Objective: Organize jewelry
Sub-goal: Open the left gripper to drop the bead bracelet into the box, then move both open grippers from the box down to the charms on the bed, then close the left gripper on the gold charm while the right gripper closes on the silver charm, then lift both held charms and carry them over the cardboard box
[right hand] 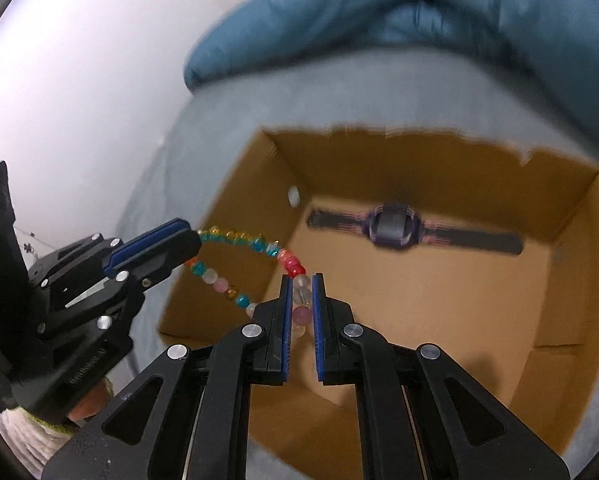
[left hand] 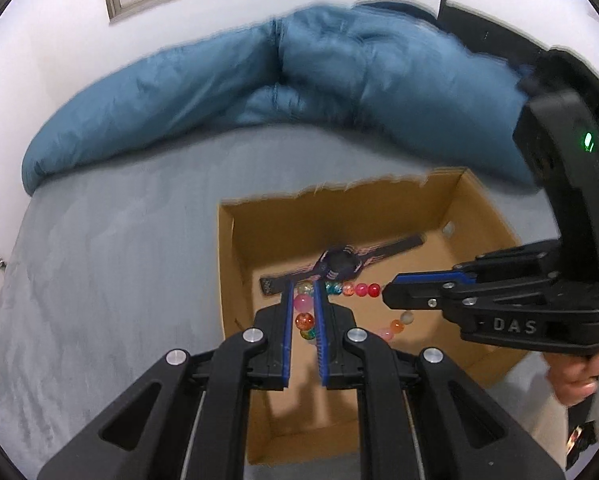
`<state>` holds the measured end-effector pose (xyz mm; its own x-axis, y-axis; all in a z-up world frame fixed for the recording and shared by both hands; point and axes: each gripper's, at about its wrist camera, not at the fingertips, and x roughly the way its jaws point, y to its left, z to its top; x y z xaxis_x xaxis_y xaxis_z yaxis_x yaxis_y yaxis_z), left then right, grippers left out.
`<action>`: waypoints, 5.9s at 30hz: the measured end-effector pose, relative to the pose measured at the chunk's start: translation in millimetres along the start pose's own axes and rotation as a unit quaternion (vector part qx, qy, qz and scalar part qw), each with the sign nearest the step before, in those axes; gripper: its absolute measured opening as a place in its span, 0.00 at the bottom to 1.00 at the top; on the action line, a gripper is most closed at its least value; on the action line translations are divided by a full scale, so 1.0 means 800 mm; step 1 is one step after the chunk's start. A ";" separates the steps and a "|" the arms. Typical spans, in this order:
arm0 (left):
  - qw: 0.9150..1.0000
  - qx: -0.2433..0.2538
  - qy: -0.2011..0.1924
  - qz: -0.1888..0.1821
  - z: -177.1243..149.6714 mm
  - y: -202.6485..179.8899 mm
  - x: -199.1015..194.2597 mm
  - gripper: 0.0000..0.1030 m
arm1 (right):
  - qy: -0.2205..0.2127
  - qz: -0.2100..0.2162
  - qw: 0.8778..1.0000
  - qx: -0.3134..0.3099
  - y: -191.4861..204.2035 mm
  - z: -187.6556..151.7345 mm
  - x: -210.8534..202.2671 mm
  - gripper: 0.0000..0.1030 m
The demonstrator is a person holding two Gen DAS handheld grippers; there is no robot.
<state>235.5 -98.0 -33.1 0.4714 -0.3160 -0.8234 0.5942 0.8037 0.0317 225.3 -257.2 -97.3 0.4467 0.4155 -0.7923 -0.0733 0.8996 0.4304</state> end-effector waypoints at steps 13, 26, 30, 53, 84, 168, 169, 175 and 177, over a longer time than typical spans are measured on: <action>0.993 0.077 0.083 0.039 -0.012 -0.014 0.072 0.10 | 0.106 -0.017 0.994 0.027 -0.016 0.005 0.073 0.08; 0.997 0.055 0.040 0.037 -0.016 -0.005 0.030 0.17 | 0.057 -0.005 0.997 0.045 -0.021 0.005 0.035 0.22; 0.999 0.038 0.005 0.026 -0.025 0.001 -0.007 0.18 | 0.003 -0.012 1.000 0.022 -0.009 -0.004 -0.014 0.29; 0.995 0.004 -0.103 -0.009 -0.199 -0.006 -0.132 0.30 | -0.199 -0.145 0.968 -0.040 -0.038 -0.268 -0.198 0.40; 0.990 0.132 -0.035 -0.022 -0.217 -0.053 0.040 0.30 | -0.114 -0.163 0.967 -0.162 -0.062 -0.265 -0.029 0.32; 0.993 0.104 -0.039 -0.041 -0.240 -0.044 0.002 0.15 | -0.134 -0.144 0.962 -0.188 -0.048 -0.269 -0.047 0.14; 0.993 0.104 -0.042 -0.041 -0.239 -0.044 -0.001 0.15 | -0.137 -0.144 0.962 -0.188 -0.047 -0.269 -0.051 0.14; 0.991 0.106 -0.070 -0.044 -0.230 -0.048 -0.032 0.15 | -0.157 -0.153 0.956 -0.195 -0.032 -0.269 -0.076 0.14; 0.990 0.110 -0.080 -0.045 -0.226 -0.050 -0.042 0.15 | -0.168 -0.151 0.954 -0.198 -0.025 -0.268 -0.086 0.14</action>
<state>78.2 -28.8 -109.3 0.4972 -0.4704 -0.7291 0.7574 0.6453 0.1001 4.9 -275.0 -143.6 0.7561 0.1235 -0.6426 -0.1976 0.9793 -0.0444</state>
